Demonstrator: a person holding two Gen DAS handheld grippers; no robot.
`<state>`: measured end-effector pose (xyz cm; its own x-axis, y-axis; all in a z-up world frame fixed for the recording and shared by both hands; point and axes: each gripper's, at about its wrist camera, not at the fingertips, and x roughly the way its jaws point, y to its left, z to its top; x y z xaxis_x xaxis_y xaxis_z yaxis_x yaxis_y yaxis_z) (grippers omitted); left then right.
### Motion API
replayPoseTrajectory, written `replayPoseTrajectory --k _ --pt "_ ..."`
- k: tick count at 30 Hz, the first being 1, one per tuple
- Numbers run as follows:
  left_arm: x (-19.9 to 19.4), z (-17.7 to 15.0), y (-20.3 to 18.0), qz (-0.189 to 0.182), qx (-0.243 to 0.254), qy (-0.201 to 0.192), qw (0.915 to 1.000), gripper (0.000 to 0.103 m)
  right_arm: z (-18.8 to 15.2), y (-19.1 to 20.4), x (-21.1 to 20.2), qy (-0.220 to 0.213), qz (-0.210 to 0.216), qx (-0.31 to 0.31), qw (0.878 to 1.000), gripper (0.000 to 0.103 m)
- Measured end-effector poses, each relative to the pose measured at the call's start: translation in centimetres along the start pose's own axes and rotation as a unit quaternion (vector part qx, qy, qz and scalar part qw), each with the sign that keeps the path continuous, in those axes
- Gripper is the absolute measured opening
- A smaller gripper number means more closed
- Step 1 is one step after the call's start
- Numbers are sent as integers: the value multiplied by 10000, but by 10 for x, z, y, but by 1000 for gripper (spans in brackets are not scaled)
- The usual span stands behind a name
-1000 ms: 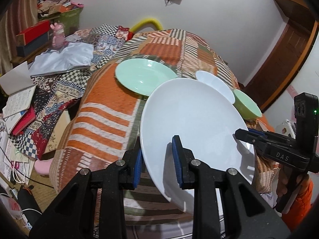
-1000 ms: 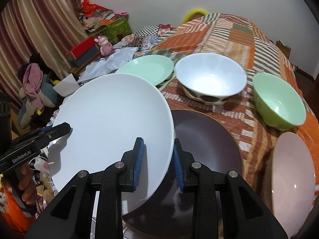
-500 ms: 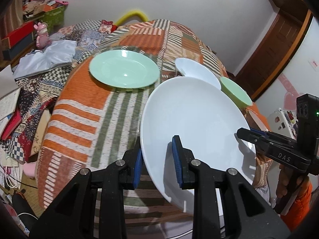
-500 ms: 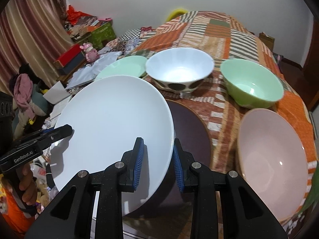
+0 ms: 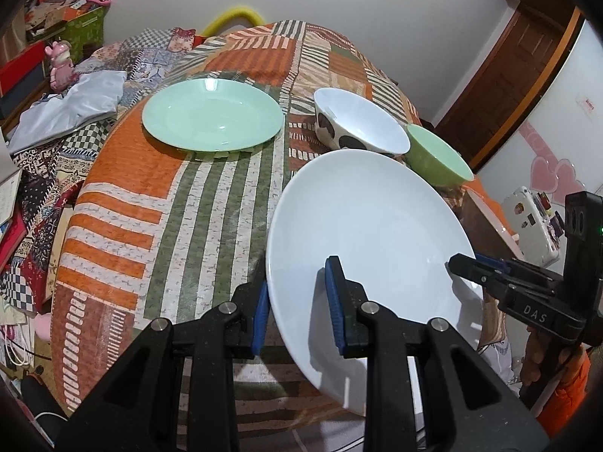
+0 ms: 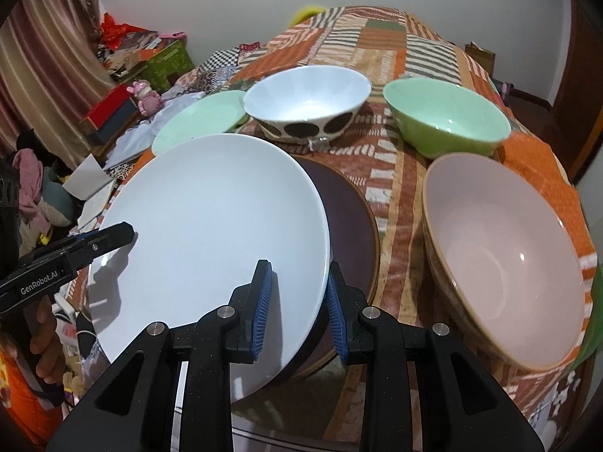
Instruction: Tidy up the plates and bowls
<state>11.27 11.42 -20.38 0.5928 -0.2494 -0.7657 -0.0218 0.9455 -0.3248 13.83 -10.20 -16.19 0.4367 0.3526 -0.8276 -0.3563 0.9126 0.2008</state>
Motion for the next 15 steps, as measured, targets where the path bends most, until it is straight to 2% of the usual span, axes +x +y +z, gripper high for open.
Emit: replayPoseTrajectory --k 15 --pt "27 9 -2 44 61 200 9998 26 -2 -9 4 -56 -115 349 9993 26"
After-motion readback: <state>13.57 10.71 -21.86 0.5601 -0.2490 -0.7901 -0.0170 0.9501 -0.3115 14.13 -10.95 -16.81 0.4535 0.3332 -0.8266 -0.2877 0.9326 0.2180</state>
